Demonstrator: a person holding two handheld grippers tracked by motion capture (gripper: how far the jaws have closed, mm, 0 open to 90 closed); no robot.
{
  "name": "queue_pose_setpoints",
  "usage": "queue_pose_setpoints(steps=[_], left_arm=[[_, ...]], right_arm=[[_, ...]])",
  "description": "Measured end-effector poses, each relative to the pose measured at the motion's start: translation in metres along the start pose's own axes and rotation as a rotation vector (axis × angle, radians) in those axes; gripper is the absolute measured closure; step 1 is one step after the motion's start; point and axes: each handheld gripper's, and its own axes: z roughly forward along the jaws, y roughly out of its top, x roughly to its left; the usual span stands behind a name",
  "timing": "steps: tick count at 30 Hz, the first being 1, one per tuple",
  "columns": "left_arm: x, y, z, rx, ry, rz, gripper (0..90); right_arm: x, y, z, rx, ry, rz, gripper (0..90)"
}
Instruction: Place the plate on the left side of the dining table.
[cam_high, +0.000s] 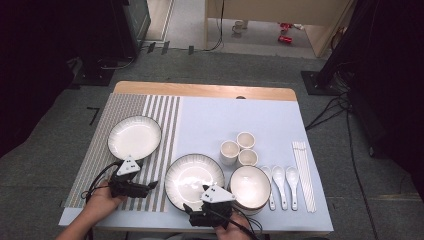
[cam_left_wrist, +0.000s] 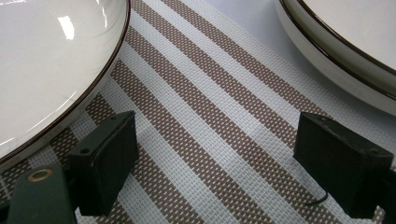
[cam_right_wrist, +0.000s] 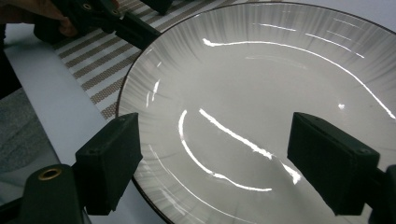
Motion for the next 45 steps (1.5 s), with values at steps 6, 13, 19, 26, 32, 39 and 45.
queue_pose_setpoints(steps=[6,13,19,26,32,39,45], left_arm=[[0.001,-0.002,-0.001,-0.026,-0.006,-0.027,13.8],[0.001,-0.003,-0.001,-0.026,-0.005,-0.025,13.8],[0.001,-0.003,-0.001,-0.026,-0.003,-0.025,13.8],[0.0,-0.003,0.0,-0.025,-0.001,-0.022,13.8],[0.0,-0.003,0.0,-0.023,0.004,-0.019,13.8],[-0.001,-0.003,0.0,-0.022,0.007,-0.019,13.8],[-0.001,-0.003,0.0,-0.023,0.009,-0.019,13.8]], right_arm=[[0.003,0.006,-0.003,0.01,0.019,-0.026,16.6],[0.009,0.012,-0.006,0.013,0.04,-0.036,16.5],[0.013,0.02,-0.01,0.007,0.046,-0.051,16.5],[0.012,0.031,-0.018,0.018,0.06,-0.048,16.6],[0.013,0.041,-0.025,0.029,0.074,-0.048,16.6],[0.011,0.057,-0.035,0.03,0.097,-0.047,16.6],[0.006,0.071,-0.043,0.023,0.114,-0.042,16.6]])
